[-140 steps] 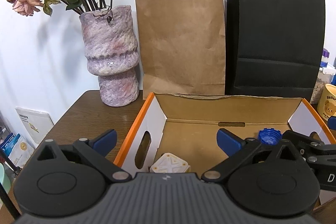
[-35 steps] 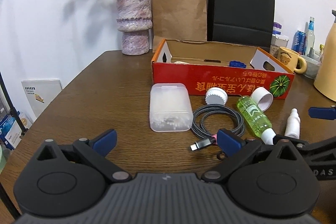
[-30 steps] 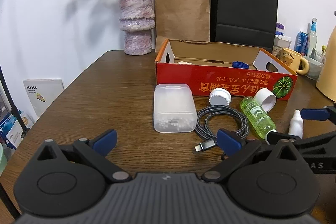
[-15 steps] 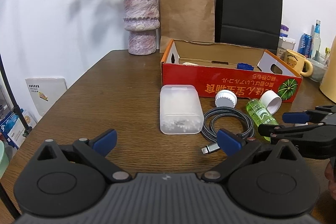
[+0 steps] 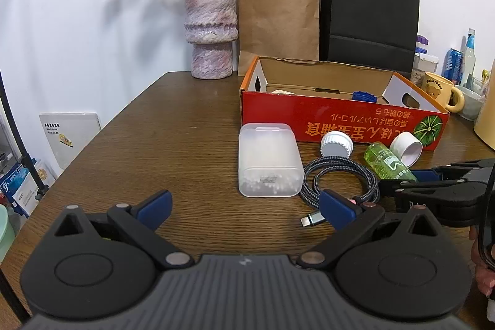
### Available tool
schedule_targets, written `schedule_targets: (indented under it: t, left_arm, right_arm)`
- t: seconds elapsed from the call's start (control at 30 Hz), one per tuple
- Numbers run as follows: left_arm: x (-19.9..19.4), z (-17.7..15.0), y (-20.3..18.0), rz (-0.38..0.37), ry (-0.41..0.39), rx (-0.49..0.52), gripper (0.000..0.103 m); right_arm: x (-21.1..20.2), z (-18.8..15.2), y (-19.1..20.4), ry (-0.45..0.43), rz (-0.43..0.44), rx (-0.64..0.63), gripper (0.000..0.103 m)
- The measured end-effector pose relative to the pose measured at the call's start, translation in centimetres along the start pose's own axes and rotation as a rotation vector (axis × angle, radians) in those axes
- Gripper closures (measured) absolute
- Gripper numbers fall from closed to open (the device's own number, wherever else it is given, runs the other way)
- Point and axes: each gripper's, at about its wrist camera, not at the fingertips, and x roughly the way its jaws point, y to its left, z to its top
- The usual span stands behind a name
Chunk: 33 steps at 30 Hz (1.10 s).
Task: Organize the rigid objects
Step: 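Grasp the black braided cable with the left tool while the right tool holds the green bottle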
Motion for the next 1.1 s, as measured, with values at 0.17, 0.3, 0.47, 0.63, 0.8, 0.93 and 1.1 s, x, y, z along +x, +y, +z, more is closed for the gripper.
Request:
schedule_targets:
  t: [0.17, 0.3, 0.47, 0.63, 0.8, 0.93, 1.1]
  left_arm:
    - [0.1, -0.1, -0.1, 0.002, 0.002, -0.002, 0.000]
    - [0.3, -0.1, -0.1, 0.004, 0.005, 0.000, 0.000]
    - [0.4, -0.1, -0.4, 0.011, 0.004, 0.007, 0.000]
    - [0.5, -0.1, -1.0, 0.015, 0.002, 0.019, 0.000]
    - [0.5, 0.0, -1.6, 0.009, 0.005, 0.025, 0.000]
    - [0.7, 0.0, -2.7, -0.004, 0.013, 0.043, 0.000]
    - [1.0, 0.0, -4.0, -0.048, 0.034, 0.056, 0.000]
  right_arm:
    - [-0.6, -0.2, -0.1, -0.022, -0.004, 0.000, 0.072]
    - [-1.6, -0.2, -0.3, -0.050, 0.001, 0.016, 0.072]
    - [-2.7, -0.1, -0.9, -0.081, 0.011, 0.035, 0.073]
    - [-3.9, -0.2, -1.4, -0.113, 0.028, 0.048, 0.073]
    - [-5.1, -0.3, -2.0, -0.144, 0.039, 0.056, 0.073]
    - [-6.0, -0.6, -2.7, -0.166, 0.040, 0.065, 0.073]
    - [-6.8, -1.1, -4.0, -0.181, 0.032, 0.088, 0.073]
